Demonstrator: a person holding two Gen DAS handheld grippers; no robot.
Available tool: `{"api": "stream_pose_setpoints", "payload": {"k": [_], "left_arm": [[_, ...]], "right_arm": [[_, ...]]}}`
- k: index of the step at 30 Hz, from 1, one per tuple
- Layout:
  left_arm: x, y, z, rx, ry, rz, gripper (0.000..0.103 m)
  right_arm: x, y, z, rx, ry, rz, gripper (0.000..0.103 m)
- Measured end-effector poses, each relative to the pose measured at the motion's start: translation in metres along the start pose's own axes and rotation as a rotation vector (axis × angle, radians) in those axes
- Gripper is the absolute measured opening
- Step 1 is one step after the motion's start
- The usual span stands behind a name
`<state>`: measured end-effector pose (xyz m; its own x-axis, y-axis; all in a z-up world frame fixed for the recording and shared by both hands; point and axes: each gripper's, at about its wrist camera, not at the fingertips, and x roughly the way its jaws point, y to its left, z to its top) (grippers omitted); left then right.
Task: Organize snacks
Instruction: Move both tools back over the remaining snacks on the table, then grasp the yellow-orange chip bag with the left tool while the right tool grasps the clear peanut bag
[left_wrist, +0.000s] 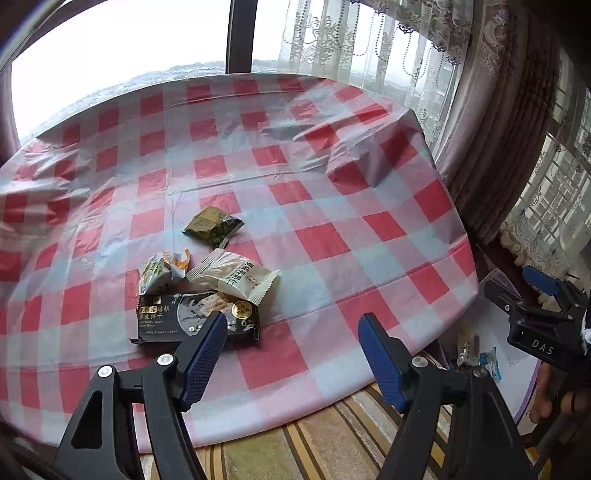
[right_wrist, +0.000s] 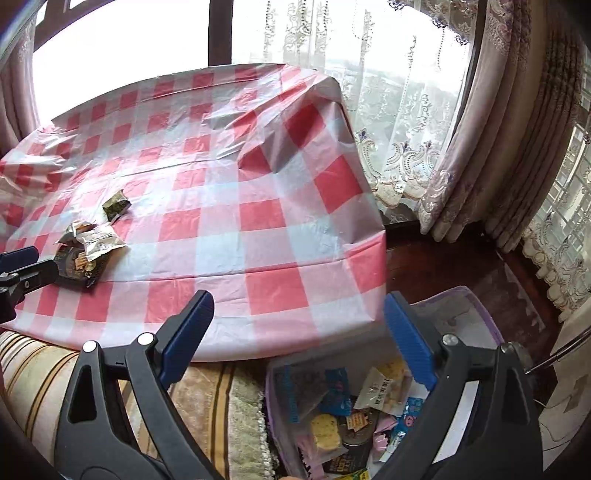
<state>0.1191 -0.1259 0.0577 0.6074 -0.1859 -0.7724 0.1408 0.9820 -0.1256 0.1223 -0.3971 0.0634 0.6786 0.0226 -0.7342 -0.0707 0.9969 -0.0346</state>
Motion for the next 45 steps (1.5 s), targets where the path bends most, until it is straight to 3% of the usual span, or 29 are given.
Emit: {"api": "stream_pose_setpoints", "payload": {"k": [3, 9, 17, 24, 30, 34, 37, 45], "left_arm": [[0.001, 0.037, -0.004, -0.070, 0.001, 0.010, 0.074], [0.005, 0.091, -0.007, -0.130, -0.009, 0.053, 0.074], [0.039, 0.128, 0.007, -0.054, 0.034, 0.098, 0.074], [0.070, 0.141, 0.023, 0.047, 0.081, 0.104, 0.074], [0.091, 0.141, 0.035, 0.127, 0.095, 0.063, 0.074], [0.105, 0.148, 0.044, 0.137, 0.109, 0.022, 0.071], [0.112, 0.153, 0.049, 0.121, 0.111, 0.014, 0.060], [0.116, 0.164, 0.056, 0.070, 0.076, 0.003, 0.057]], "right_arm": [[0.008, 0.025, 0.004, -0.037, 0.018, 0.113, 0.094], [0.031, 0.076, 0.016, -0.115, 0.051, 0.211, 0.094], [0.060, 0.137, 0.034, -0.235, 0.079, 0.319, 0.094], [0.085, 0.176, 0.047, -0.340, 0.106, 0.371, 0.094], [0.109, 0.203, 0.055, -0.402, 0.142, 0.409, 0.094], [0.127, 0.213, 0.060, -0.414, 0.169, 0.417, 0.094], [0.140, 0.215, 0.065, -0.402, 0.192, 0.414, 0.092], [0.158, 0.219, 0.066, -0.405, 0.219, 0.392, 0.082]]}}
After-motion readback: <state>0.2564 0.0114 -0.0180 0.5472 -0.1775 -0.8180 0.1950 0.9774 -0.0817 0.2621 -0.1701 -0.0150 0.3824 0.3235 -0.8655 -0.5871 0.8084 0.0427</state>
